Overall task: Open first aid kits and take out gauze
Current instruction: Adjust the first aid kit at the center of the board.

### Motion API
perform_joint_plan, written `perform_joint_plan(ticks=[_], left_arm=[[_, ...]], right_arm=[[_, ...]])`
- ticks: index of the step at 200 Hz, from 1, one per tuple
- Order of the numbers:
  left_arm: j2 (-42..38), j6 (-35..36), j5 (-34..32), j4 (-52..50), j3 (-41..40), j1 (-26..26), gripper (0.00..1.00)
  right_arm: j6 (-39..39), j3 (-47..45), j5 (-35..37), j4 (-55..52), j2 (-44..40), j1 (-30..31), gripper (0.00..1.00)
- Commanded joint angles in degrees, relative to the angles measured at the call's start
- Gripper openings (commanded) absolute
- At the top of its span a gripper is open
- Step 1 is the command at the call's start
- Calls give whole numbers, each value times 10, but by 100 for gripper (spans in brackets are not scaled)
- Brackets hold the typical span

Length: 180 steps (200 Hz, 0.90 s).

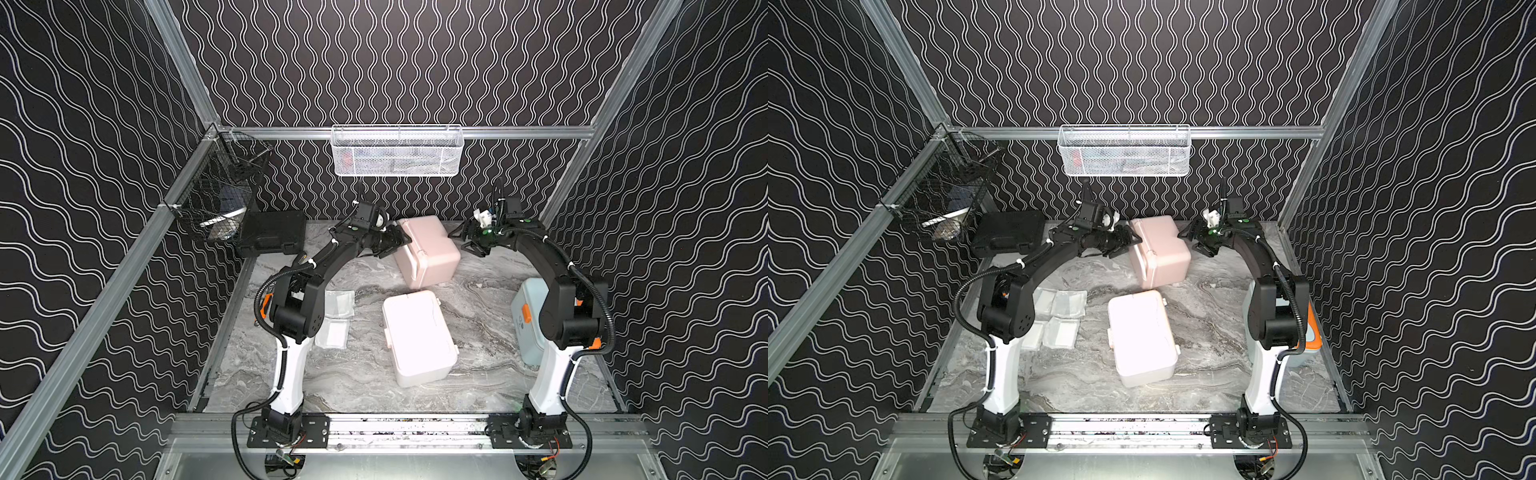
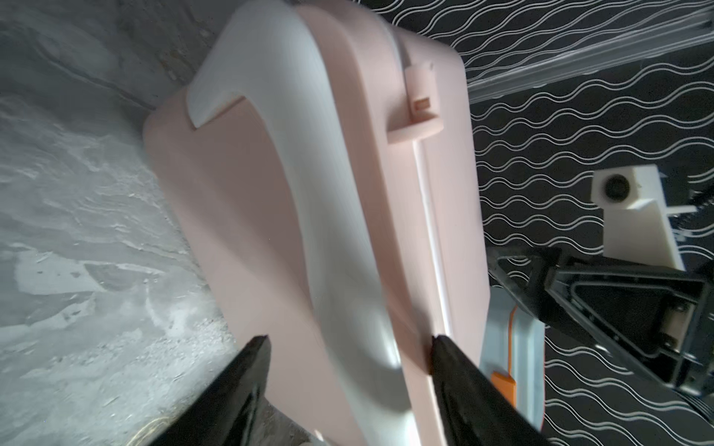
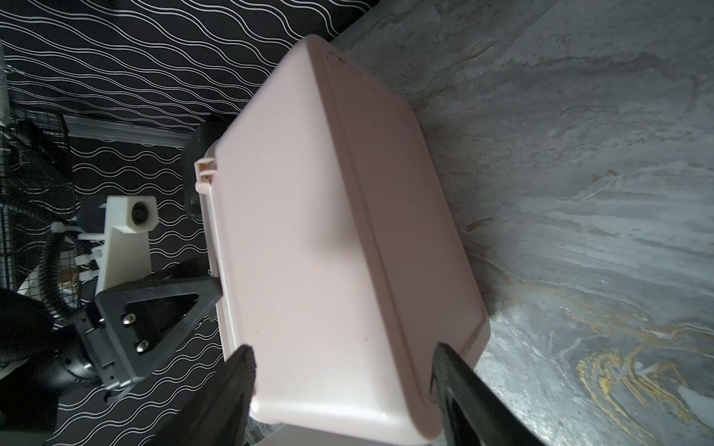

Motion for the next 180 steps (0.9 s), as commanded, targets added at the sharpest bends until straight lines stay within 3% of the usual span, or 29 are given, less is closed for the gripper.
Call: perform_joint_plan(ticks=[1, 111, 180], left_arm=[[-12, 18, -27, -24, -16, 1, 68], [-42, -15, 11, 49, -58, 3, 73], [-53, -13, 7, 49, -74, 7, 71]], right_arm=[[-8, -1, -8, 5, 0, 0, 74], [-10, -9, -10, 8, 0, 0, 74], [-8, -11, -11, 10, 0, 0, 74]])
